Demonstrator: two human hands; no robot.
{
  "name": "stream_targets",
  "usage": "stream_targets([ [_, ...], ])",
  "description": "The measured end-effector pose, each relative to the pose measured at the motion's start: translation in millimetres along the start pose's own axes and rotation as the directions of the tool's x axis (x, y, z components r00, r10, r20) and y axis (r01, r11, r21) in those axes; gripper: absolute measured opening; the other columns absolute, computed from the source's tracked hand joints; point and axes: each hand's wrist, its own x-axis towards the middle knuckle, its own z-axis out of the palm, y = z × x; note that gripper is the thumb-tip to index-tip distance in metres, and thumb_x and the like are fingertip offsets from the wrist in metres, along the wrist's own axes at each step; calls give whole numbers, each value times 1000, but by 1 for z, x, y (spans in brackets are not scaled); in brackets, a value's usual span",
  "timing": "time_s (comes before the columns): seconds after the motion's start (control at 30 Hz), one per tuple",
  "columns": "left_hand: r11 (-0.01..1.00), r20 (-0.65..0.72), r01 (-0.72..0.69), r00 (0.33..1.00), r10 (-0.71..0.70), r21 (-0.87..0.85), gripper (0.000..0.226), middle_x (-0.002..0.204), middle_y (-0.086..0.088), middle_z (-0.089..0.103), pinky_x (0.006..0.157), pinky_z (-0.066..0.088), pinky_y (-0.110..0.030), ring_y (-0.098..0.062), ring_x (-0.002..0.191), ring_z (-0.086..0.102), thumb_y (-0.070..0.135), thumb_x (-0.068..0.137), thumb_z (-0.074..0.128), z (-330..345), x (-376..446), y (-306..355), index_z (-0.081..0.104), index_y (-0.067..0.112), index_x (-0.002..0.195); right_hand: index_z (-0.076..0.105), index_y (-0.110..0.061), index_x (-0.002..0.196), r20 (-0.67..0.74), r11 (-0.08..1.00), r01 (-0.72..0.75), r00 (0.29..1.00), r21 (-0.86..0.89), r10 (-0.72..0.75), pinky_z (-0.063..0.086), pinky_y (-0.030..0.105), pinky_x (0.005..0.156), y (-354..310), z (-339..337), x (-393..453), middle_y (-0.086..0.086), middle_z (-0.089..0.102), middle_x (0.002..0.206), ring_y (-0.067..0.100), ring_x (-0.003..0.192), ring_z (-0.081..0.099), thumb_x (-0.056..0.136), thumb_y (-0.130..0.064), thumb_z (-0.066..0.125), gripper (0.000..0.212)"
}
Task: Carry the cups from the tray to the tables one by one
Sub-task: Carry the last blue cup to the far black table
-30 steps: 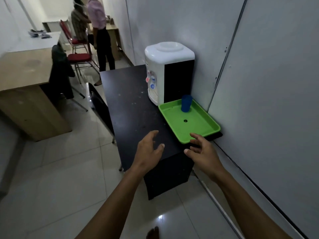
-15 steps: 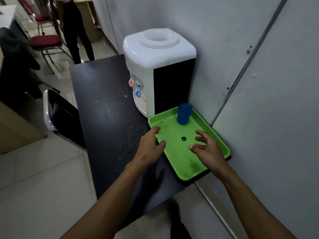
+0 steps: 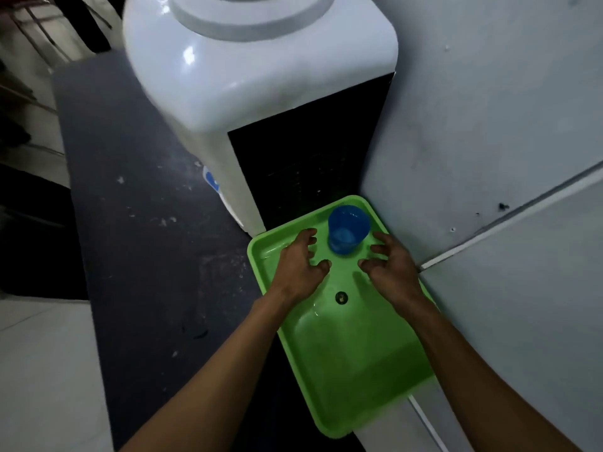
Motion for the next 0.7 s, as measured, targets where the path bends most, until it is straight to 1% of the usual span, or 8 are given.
stream_targets([
  [0.13,1000,59,-5,998,6,-19,85,144,-10,50,94,55,-35,-25,122,55,5,78,78,12,36,3,32,14,149,44,-15,142,80,997,75,994,23,-77,50,29,96,2,1,30,4,56,133,19,116,58,81,5,70,69],
  [0.2,999,97,-37,994,39,-27,85,143,-8,50,84,54,-18,-20,120,55,-1,74,79,15,48,3,35,13,146,47,-14,137,118,992,127,985,19,-129,49,15,92,2,2,39,-7,58,124,12,114,58,80,9,69,66],
  [0.27,997,114,-72,991,74,-29,82,138,-6,55,76,47,-1,-12,113,54,-4,71,80,18,57,2,41,11,142,49,-17,132,168,987,159,973,-4,-156,46,2,85,1,2,47,-15,58,116,7,109,57,78,13,68,65],
  [0.33,995,100,-84,991,88,-45,81,133,-5,59,77,41,4,-10,111,53,-6,68,81,20,64,-1,46,11,139,50,-14,134,206,982,188,962,-25,-179,44,1,84,4,2,54,-8,60,120,9,113,57,77,13,69,66],
  [0.43,994,104,-80,991,87,-76,82,127,0,60,89,44,-11,-9,113,53,-7,65,82,24,69,-4,48,12,137,48,-9,138,244,975,216,949,-46,-199,42,-1,85,8,1,61,-2,59,124,6,112,56,77,10,72,68],
  [0.53,990,102,-83,990,94,-113,84,119,6,59,99,50,-31,-13,115,56,-7,61,84,28,74,-9,50,12,136,47,-9,137,265,974,224,942,-39,-206,40,-2,83,12,0,63,-4,59,121,-17,101,56,78,9,72,67],
  [0.6,988,110,-73,990,88,-134,84,119,7,60,99,51,-34,-16,118,57,-8,61,84,29,77,-11,51,13,135,47,-9,138,276,974,225,937,-9,-214,41,-2,82,15,-1,64,-3,59,120,-27,97,53,80,10,70,65],
  [0.7,987,138,-57,987,78,-151,81,118,8,60,93,51,-24,-15,116,58,-10,62,84,27,79,-9,52,14,133,46,-6,138,281,974,224,933,33,-224,41,-2,81,19,-3,64,-3,58,121,-28,96,53,81,11,68,64],
])
